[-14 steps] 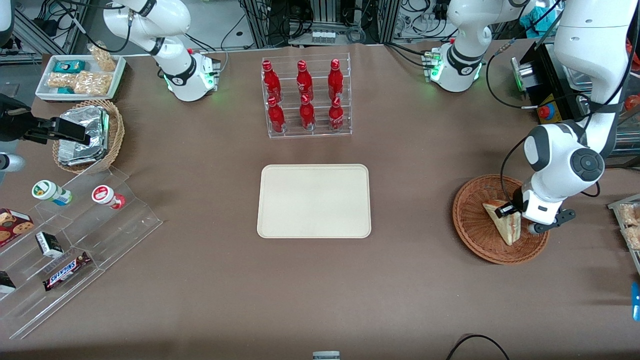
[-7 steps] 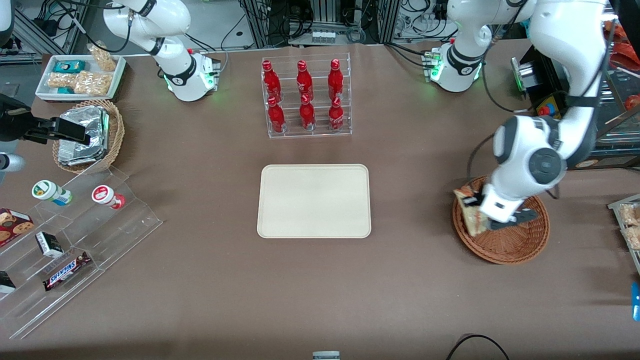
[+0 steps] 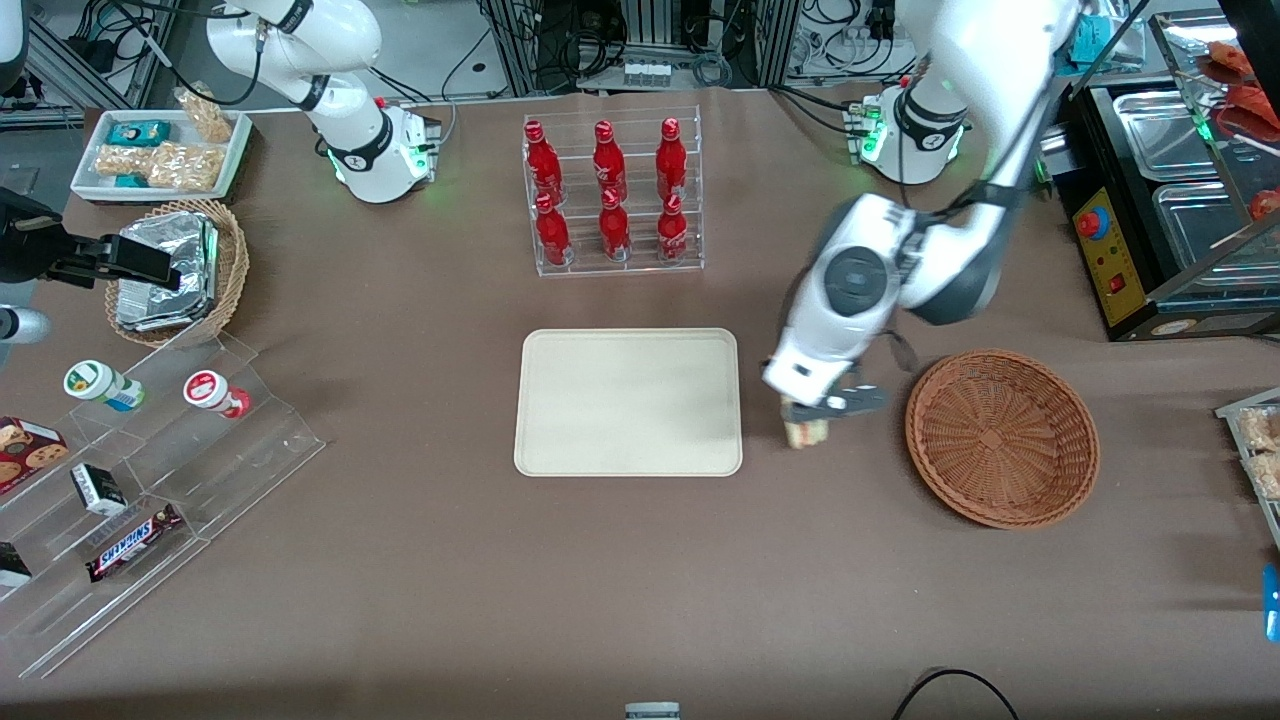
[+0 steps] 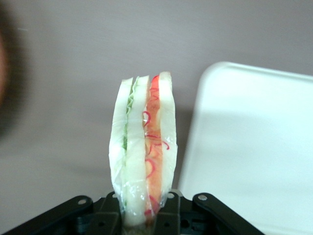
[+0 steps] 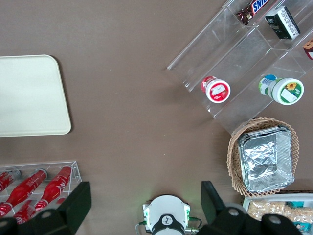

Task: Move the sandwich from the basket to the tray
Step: 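Carry the sandwich with the left gripper over to the cream tray, then lower the sandwich onto the tray and open the left gripper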

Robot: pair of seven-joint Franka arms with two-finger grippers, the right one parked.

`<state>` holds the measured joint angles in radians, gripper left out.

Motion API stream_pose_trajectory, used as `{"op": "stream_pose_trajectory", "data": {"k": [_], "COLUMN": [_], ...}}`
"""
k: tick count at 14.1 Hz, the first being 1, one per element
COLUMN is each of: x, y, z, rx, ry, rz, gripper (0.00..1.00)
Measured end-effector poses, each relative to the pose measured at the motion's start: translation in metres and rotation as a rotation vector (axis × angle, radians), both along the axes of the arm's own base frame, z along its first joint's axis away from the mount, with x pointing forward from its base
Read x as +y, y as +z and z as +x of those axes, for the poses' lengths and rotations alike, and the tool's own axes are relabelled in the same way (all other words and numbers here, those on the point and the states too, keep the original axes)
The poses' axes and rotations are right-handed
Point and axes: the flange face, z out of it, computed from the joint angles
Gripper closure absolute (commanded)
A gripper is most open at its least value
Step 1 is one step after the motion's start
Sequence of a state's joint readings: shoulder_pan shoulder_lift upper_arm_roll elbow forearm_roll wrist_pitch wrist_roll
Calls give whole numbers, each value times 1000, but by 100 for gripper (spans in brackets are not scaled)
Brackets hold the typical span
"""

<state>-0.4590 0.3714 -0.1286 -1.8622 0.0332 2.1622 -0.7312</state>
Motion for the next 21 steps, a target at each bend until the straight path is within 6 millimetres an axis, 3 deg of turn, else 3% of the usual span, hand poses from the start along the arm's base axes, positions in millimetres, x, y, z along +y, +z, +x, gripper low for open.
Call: {"op": "stream_pose_trajectory", "data": {"k": [4,7,9,12,15,21], "x": [-90,-158,-190,-195,-192,-187], "y": [-20,-48,-69,-85,-85,-76], "z": [-28,-52,-68,-71,-68,-56], "rx": [33,22,4,6,-1,-4], "ry": [-81,-80,-78,-85,-86,-65], "rz": [-57,-87,-111,-102,-95,-79], "gripper": [79,77,74,63,0,0]}}
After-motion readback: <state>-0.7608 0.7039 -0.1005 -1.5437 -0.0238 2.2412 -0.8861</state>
